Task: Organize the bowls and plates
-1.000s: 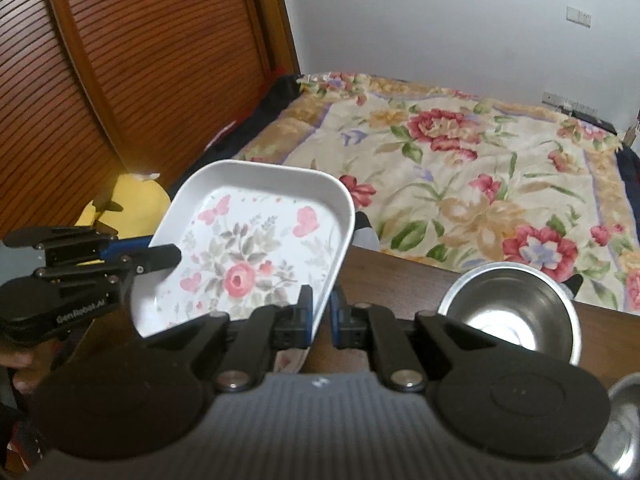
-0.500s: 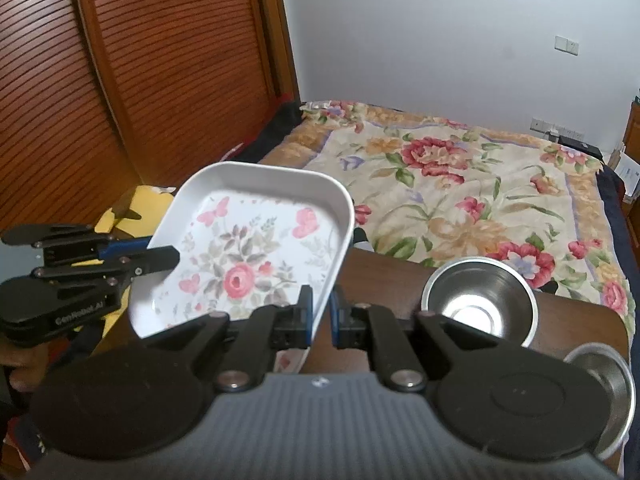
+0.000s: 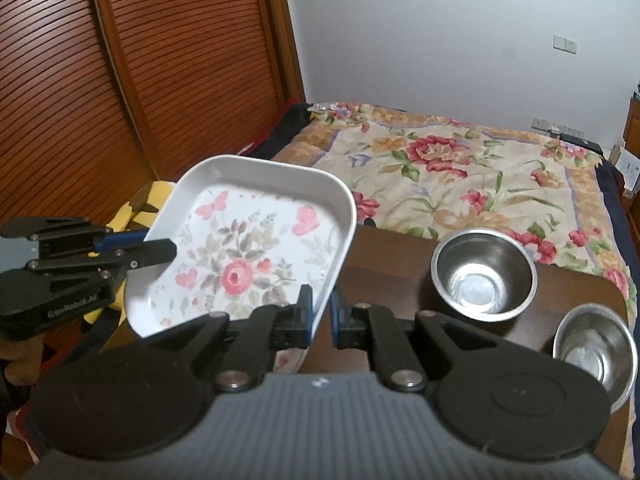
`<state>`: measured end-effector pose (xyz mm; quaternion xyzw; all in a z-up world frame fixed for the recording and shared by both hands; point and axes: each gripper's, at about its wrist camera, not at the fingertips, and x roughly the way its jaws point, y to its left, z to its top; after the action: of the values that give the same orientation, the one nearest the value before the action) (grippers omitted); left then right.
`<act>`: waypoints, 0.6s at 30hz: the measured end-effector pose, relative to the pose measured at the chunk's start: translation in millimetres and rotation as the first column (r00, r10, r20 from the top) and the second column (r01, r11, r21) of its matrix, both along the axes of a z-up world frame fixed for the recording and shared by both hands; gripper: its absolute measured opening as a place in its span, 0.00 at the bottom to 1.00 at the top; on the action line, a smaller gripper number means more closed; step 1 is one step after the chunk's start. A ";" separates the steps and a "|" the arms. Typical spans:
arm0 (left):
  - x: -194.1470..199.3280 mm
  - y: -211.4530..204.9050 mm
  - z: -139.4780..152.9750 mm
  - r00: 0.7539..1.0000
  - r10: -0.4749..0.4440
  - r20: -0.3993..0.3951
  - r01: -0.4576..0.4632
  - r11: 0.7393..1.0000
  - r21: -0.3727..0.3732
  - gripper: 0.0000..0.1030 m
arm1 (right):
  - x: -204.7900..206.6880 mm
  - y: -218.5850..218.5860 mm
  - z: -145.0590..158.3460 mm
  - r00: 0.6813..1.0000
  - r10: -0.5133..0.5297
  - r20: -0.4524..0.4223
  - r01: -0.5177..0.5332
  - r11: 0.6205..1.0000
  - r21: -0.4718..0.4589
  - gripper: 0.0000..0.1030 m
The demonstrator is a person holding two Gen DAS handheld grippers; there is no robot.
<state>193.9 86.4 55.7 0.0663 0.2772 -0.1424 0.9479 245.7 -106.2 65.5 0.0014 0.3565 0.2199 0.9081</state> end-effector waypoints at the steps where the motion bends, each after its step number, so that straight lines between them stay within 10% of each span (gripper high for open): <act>1: -2.2 0.1 -1.4 1.000 0.000 -0.003 0.000 1.000 0.000 0.14 | -1.1 -0.2 -1.6 1.000 0.000 -0.004 0.000 1.000 0.004 0.10; 18: -40.6 3.2 -15.3 0.999 -0.028 -0.044 0.027 0.999 -0.021 0.14 | -41.1 -2.5 -7.5 1.000 0.010 -0.002 -0.010 1.000 0.029 0.10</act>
<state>153.3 89.6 40.4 0.0574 0.2957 -0.1596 0.9401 204.6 -108.7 58.0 0.0131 0.3544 0.2296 0.9064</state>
